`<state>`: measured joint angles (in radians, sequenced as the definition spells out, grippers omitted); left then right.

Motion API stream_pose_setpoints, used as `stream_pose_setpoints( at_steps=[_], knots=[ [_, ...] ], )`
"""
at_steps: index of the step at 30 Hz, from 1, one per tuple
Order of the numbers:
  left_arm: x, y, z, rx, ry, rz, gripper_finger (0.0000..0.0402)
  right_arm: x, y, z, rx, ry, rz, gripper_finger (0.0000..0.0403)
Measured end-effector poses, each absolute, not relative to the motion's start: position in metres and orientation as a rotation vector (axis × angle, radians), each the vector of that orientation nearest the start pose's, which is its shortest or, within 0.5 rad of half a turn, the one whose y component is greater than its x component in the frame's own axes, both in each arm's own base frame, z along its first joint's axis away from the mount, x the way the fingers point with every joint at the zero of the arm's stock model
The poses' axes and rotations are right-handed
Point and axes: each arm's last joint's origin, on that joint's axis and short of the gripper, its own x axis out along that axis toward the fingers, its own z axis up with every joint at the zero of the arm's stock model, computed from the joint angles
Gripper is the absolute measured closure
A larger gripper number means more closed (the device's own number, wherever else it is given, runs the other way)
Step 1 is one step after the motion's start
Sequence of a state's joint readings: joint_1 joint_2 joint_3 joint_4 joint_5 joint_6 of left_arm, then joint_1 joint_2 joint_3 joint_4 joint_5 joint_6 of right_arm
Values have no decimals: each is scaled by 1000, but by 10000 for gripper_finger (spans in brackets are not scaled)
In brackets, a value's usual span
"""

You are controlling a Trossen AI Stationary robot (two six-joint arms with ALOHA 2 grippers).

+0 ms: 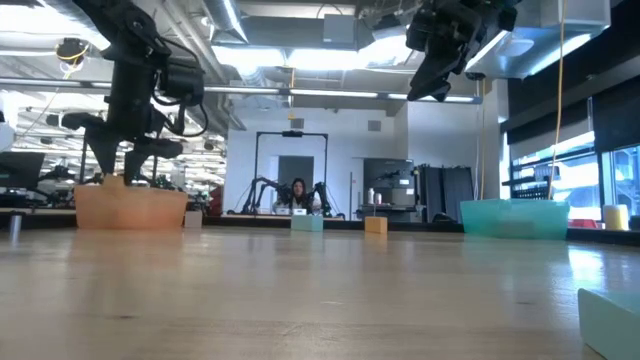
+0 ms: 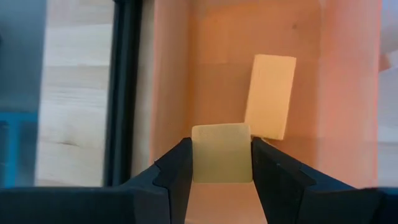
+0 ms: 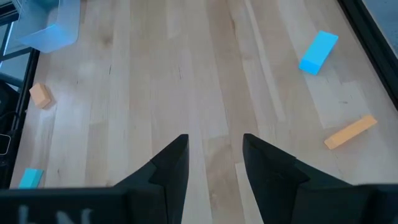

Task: Sort & place blocks by color
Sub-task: Put the orange block into the orange bin

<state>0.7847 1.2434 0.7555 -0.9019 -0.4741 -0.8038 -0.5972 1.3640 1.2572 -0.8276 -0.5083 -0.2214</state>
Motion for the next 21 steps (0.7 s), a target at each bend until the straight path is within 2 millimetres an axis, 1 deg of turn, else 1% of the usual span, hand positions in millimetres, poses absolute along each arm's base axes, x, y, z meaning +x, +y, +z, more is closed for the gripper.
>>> stream_pose_setpoints(
  at_steps=[5, 9, 13, 16, 19, 21],
  knots=[
    [124, 154, 200, -841, 945, 1598, 253, 232, -141, 321, 281, 794, 6, 251],
    [125, 155, 200, -803, 985, 1543, 253, 232, -141, 321, 281, 794, 6, 251],
    [125, 156, 200, -786, 979, 1556, 269, 232, -141, 321, 281, 794, 6, 251],
    [126, 157, 200, -760, 982, 1533, 277, 232, -141, 321, 281, 794, 6, 251],
    [124, 159, 201, -694, 1033, 1509, 270, 232, -141, 321, 280, 793, 6, 251],
    [123, 161, 199, -689, 1067, 1483, 260, 232, -141, 321, 280, 793, 6, 251]
  ],
)
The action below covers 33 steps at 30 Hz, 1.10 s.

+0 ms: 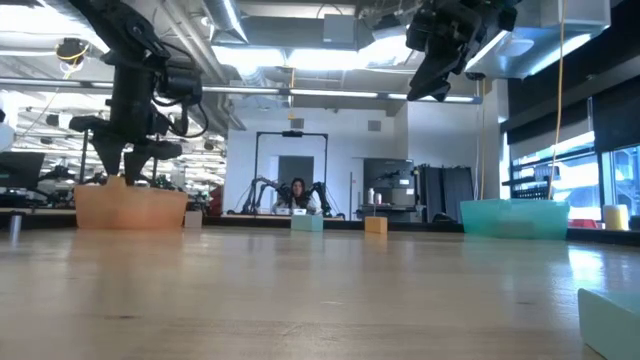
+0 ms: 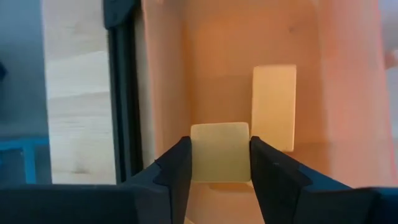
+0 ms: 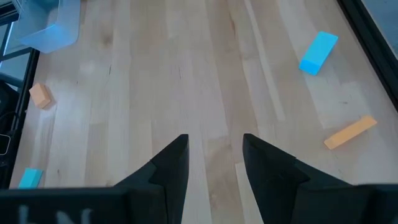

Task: Sort & place blocks by color
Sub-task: Put the orange block into the orange bin

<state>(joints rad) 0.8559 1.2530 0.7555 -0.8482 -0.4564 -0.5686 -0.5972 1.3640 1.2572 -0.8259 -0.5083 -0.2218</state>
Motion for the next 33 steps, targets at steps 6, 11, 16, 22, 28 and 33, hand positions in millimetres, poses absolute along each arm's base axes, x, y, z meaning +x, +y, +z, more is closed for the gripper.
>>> stream_pose_setpoints(
  at_steps=[6, 11, 16, 22, 28, 33],
  knots=[
    [120, 169, 188, -785, 1113, 1472, 244, 233, -141, 322, 271, 780, 4, 251],
    [121, 173, 180, -857, 1122, 1481, 242, 233, -141, 322, 274, 780, 3, 251],
    [124, 168, 185, -854, 1094, 1446, 242, 233, -141, 321, 318, 782, -14, 251],
    [134, 155, 217, -788, 955, 1369, 241, 235, -146, 321, 484, 779, -218, 251],
    [145, 138, 241, -723, 814, 1262, 241, 247, -164, 307, 718, 729, -616, 251],
    [153, 125, 249, -689, 763, 1184, 241, 266, -185, 279, 830, 726, -673, 251]
  ],
)
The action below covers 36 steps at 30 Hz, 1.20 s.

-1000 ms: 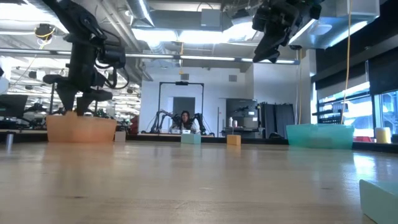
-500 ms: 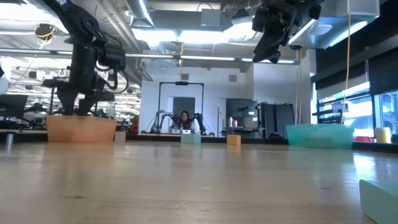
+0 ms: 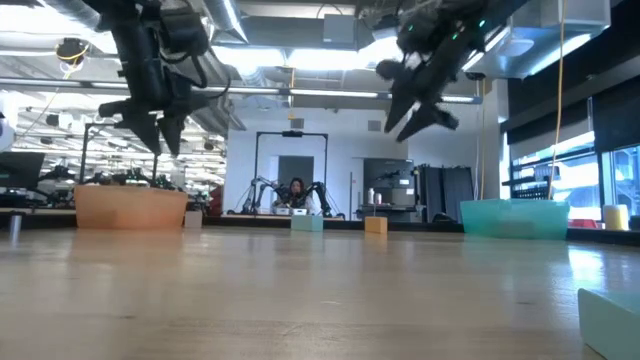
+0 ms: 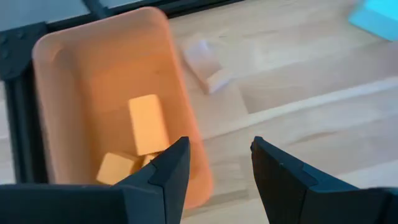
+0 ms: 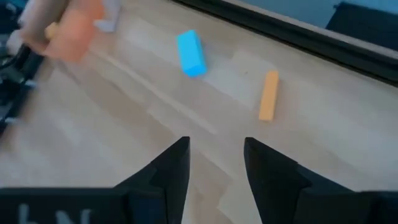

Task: Sort & place blocks by color
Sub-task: Put the orange block into the orange bin

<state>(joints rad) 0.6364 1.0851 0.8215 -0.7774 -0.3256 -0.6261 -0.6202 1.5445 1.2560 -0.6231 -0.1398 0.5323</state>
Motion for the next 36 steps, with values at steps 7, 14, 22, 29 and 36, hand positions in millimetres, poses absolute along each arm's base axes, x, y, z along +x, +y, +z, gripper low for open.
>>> stream_pose_setpoints(
  at_steps=[7, 14, 22, 29, 36],
  knots=[
    [165, 113, 251, -657, 752, 1099, 241, 294, -212, 225, 768, 797, -716, 251],
    [170, 104, 251, -634, 763, 1053, 241, 305, -222, 183, 767, 883, -773, 251],
    [171, 103, 251, -628, 764, 1047, 241, 309, -226, 168, 760, 910, -793, 251],
    [171, 103, 251, -628, 764, 1048, 241, 310, -227, 165, 755, 909, -792, 251],
    [171, 103, 251, -628, 764, 1048, 241, 313, -229, 144, 759, 964, -806, 262]
  ],
)
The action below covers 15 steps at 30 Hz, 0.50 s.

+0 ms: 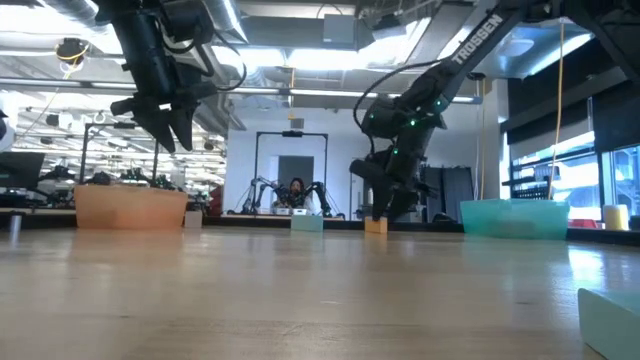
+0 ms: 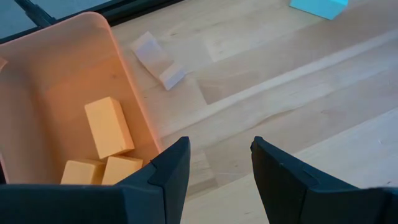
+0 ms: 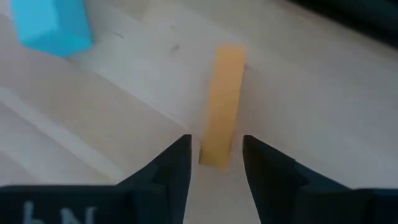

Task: Sort & place blocks by color
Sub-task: Put the orange block into the orange bin

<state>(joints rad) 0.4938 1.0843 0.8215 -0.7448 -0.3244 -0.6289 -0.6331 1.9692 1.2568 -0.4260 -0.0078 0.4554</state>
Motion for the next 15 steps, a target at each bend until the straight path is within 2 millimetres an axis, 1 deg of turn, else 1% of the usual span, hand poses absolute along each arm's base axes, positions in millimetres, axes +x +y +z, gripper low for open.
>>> stream_pose_setpoints(
  at_steps=[2, 5, 9, 15],
  knots=[
    [171, 103, 251, -627, 762, 1048, 241, 313, -230, 136, 746, 987, -805, 271],
    [171, 103, 251, -627, 762, 1049, 241, 315, -231, 132, 734, 984, -812, 292],
    [171, 103, 251, -627, 762, 1049, 241, 316, -232, 131, 723, 981, -805, 344],
    [171, 103, 251, -625, 763, 1047, 241, 317, -232, 131, 696, 983, -773, 346]
  ],
)
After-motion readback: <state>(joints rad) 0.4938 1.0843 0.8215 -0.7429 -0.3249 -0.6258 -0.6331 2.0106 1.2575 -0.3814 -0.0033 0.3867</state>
